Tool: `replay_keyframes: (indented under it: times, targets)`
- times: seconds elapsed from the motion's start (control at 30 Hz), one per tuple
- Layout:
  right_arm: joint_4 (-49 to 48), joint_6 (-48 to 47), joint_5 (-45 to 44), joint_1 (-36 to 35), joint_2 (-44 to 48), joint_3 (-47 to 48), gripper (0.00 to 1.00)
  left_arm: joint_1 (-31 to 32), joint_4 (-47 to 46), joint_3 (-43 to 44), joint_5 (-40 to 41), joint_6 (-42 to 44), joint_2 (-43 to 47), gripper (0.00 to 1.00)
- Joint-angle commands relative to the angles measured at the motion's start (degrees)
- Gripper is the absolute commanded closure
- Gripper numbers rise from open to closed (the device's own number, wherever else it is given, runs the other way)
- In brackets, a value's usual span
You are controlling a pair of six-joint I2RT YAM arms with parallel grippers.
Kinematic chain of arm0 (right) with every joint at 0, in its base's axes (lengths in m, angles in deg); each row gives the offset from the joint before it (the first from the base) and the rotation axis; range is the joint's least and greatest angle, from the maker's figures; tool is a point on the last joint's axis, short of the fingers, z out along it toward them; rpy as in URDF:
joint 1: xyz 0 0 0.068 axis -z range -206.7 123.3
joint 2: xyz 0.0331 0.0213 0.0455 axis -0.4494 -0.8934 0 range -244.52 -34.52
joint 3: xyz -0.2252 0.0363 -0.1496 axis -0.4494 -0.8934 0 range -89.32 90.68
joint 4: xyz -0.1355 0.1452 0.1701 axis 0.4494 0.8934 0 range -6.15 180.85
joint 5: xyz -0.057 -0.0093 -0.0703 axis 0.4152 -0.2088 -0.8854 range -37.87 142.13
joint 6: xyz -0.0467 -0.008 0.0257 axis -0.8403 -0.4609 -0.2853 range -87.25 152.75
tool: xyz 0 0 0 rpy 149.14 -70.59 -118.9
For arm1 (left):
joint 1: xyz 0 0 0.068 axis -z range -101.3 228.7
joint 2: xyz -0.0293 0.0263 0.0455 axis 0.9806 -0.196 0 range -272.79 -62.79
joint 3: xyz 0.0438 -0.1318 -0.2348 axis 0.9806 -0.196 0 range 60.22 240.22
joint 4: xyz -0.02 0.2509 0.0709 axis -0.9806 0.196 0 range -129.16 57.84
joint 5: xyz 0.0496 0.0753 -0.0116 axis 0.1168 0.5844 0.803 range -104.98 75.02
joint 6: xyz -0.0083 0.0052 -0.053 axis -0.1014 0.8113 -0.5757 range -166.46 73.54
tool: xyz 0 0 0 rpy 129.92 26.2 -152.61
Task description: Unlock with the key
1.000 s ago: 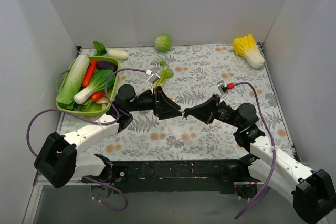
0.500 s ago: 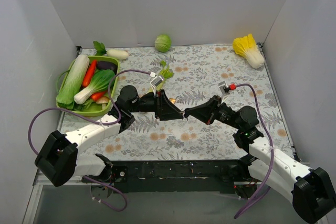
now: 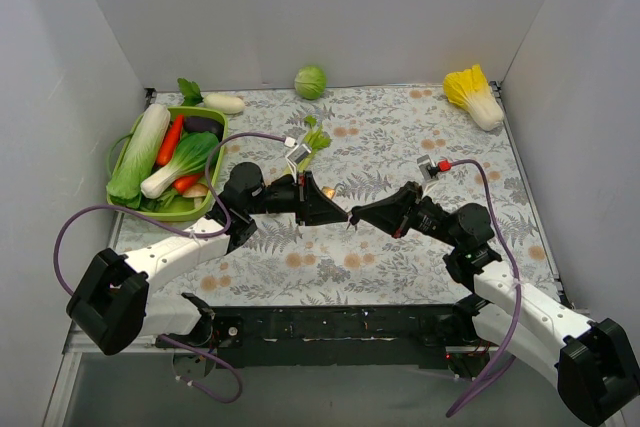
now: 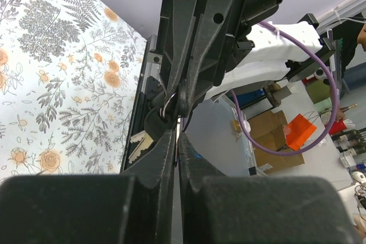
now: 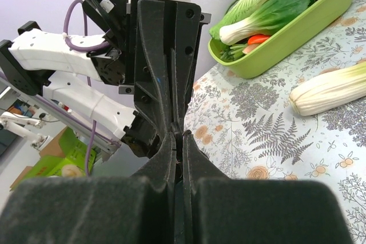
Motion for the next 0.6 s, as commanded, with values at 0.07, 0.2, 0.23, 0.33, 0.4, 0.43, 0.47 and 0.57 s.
replay_keyframes:
  times: [0.07, 0.2, 0.23, 0.33, 0.4, 0.43, 0.47, 0.57]
  targets:
    - [0.23, -1.77, -1.74, 0.31, -0.11, -0.38, 0.99, 0.35, 1.61, 1.27, 0.66, 2.69, 1.06, 1.00]
    - [3.56, -3.61, -0.95, 0.22, 0.07, 0.76, 0.86, 0.35, 4.51, 1.88, 0.14, 5.16, 0.97, 1.00]
    - [8.01, -6.14, -0.08, 0.22, 0.33, 1.81, 0.81, 0.35, 6.08, 2.14, -0.30, 6.03, 0.97, 1.00]
    - [15.68, -12.54, 0.63, 0.31, 1.73, 6.03, 0.60, 0.26, 14.59, 4.86, -3.10, 12.00, 0.71, 1.00]
    - [23.50, -16.69, 1.16, 0.31, 2.79, 9.53, 0.49, 0.17, 23.52, 7.67, -5.83, 18.30, 0.27, 1.00]
    - [26.23, -18.63, 1.94, 0.31, 3.40, 10.77, 0.46, 0.17, 26.28, 8.64, -7.14, 20.08, -0.34, 1.00]
    - [31.39, -22.21, 2.47, 0.22, 3.58, 12.18, 0.45, 0.17, 28.57, 9.09, -8.46, 21.84, -0.52, 1.00]
    - [36.61, -26.27, 6.59, 0.22, 2.88, 15.61, 0.43, 0.17, 34.64, 10.06, -15.49, 25.89, -0.96, 1.00]
